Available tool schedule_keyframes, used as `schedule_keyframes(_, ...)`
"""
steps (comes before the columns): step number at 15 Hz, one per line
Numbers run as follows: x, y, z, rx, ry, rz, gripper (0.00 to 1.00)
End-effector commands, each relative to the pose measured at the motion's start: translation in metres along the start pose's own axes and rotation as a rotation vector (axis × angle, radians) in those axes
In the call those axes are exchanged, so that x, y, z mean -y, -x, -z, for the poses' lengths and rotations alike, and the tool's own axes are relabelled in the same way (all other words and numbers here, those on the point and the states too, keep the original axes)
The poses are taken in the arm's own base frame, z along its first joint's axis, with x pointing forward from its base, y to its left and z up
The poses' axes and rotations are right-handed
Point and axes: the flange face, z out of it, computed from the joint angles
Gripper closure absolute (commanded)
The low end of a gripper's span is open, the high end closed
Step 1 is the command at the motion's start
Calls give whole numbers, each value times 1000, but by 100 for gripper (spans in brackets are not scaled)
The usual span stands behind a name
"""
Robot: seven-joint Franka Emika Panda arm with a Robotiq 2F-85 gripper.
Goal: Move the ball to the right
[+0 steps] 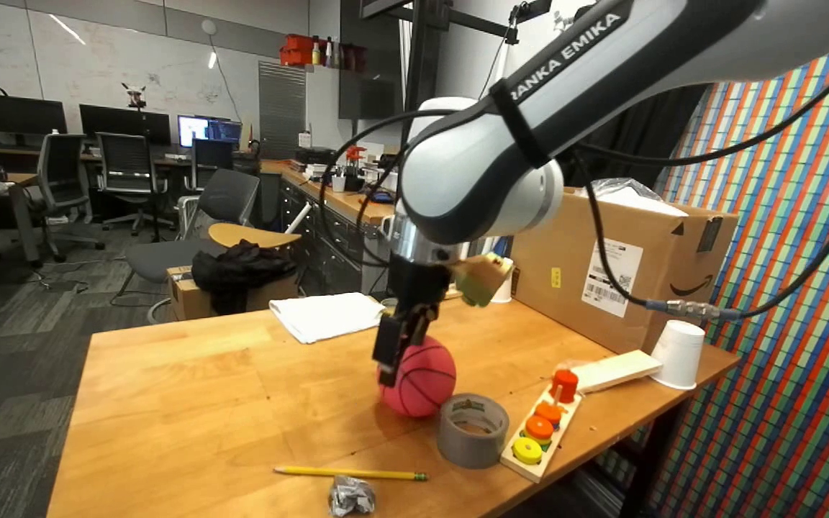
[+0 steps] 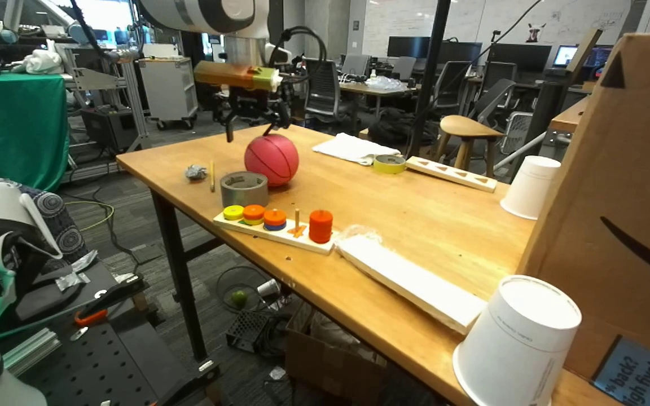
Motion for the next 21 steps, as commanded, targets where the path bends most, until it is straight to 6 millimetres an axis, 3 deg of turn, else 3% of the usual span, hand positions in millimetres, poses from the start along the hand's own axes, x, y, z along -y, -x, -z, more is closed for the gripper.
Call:
schedule_keyframes(1,-28,39,79,-8,204,37,0)
schedule_keyframes(3,-25,56,120,-16,320,69,0)
schedule_keyframes(5,4,65,145,-60,427,91,0)
schedule_keyframes(7,44,64,150,-135,510,82,0)
schedule_keyframes(10,103,60,134,-125,471,35,0)
schedule_keyframes(12,127,59,116,-96,467,25,0)
schedule_keyframes(14,133,63,97,-40,464,4,0)
schedule_keyframes(16,124,70,81,32,467,-23,0)
schedule_keyframes(21,71,79,54,166,406,-80,0)
